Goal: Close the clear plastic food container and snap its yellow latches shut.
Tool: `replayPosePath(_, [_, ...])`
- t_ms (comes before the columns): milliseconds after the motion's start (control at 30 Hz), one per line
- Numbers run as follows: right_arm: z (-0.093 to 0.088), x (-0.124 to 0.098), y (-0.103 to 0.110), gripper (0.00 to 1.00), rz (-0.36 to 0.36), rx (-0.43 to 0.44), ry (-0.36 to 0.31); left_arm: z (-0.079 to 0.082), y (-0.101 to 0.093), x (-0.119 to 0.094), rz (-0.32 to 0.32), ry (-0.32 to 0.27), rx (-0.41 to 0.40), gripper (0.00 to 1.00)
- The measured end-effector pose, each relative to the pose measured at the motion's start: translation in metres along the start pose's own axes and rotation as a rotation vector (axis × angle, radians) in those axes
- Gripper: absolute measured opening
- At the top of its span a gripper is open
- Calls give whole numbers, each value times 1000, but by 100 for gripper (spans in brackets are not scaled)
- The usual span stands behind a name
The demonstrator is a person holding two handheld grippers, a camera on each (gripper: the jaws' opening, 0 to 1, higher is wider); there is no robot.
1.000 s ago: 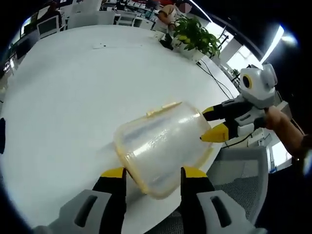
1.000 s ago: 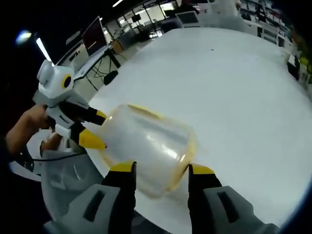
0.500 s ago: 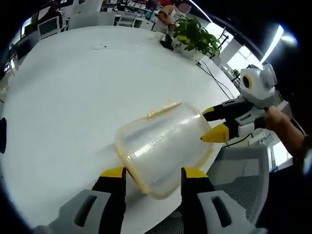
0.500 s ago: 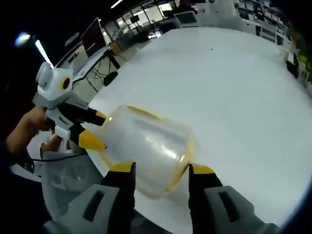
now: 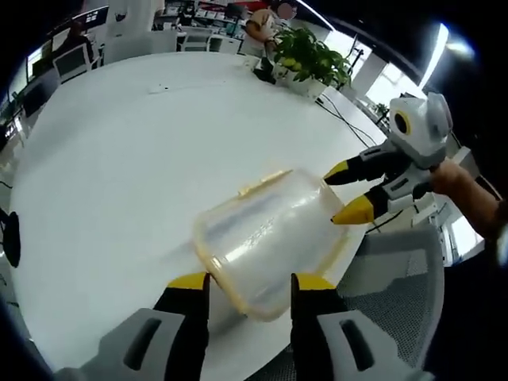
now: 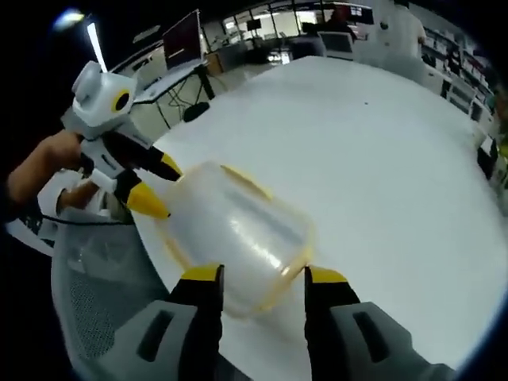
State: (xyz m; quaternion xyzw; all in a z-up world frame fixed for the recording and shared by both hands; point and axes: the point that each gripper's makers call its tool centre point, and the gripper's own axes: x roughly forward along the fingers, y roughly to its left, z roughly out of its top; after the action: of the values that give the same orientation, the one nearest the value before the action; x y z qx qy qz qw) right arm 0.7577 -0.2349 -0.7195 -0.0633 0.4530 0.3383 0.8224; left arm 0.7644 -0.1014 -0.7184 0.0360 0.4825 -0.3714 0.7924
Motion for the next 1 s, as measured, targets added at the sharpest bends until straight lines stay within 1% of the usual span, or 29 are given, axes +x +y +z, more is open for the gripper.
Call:
replayPosePath(133, [6, -5, -1, 36, -2, -34, -17, 5, -1, -4, 9, -9, 20, 34])
replayPosePath(200, [11, -6, -3, 35, -3, -68, -34, 7, 0, -5, 22, -11, 52, 34])
replayPosePath(267, [17, -7, -1, 32, 8, -82, -53, 9, -1, -6, 26, -13, 77, 35])
replayPosePath(400, [27, -6, 3, 31, 20, -113, -78, 15, -5, -8, 18, -23, 97, 35])
replayPosePath(500, [32, -4, 7, 29, 36, -150, -80, 19, -9, -8, 13, -26, 122, 36])
replayPosePath(600, [36, -1, 10, 28, 48, -185, -81, 22, -14, -7, 2, -30, 151, 36])
replayPosePath(767, [41, 4, 16, 27, 74, -205, -85, 27, -21, -4, -18, -39, 186, 35])
replayPosePath(900, [45, 7, 22, 26, 101, -236, -90, 30, -31, 0, -51, -48, 233, 34])
replayPosePath(1000, [45, 12, 25, 26, 121, -286, -76, 31, -37, 5, -68, -42, 265, 34])
